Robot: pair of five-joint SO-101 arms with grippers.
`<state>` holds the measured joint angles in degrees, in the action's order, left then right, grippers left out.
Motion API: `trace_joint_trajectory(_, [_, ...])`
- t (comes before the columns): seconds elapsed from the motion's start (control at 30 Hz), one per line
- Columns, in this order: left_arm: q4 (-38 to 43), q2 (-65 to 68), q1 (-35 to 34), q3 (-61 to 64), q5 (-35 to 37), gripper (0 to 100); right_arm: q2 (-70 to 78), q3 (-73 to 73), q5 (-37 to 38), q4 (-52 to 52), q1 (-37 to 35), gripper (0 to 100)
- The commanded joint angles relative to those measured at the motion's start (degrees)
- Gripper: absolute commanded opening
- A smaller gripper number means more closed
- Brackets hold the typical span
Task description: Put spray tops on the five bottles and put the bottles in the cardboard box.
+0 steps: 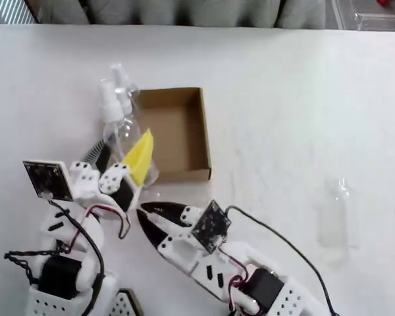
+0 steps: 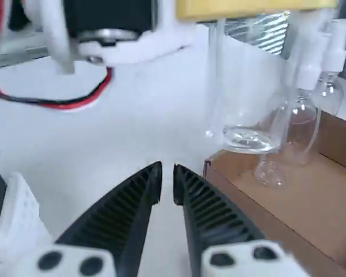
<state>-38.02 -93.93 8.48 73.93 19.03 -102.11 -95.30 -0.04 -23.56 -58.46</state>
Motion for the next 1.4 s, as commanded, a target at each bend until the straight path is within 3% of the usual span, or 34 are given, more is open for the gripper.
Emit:
trace_joint_trajectory(0.0, [-0.26, -1.1, 1.8, -0.09, 0.09, 2, -1.1, 0.26, 0.35, 2.86, -0.66, 1.6])
trace_joint_trajectory(0.13, [-1.85, -1.1, 5.76, -0.18, 0.0, 2, -1.19, -1.23, 0.35, 5.32, -0.31, 1.6])
trace_joint_trajectory(0.43, [-4.13, -2.68, 6.2, -0.53, 0.0, 2, -1.19, -1.58, 0.35, 5.76, 6.02, 1.5])
trace_joint_trajectory(0.67, [-8.26, -11.12, 6.29, -0.35, 0.0, 2, -1.19, -1.58, 0.35, 5.67, 6.37, 1.5])
trace_joint_trajectory(1.1, [-8.62, -10.95, 6.29, -0.18, 0.0, 2, -1.19, -1.58, 0.35, 5.76, 12.53, 1.5])
trace_joint_trajectory(1.37, [-8.62, -10.95, 5.93, -0.18, 0.0, 2, -1.19, -1.58, 0.44, 5.05, 12.53, 1.5])
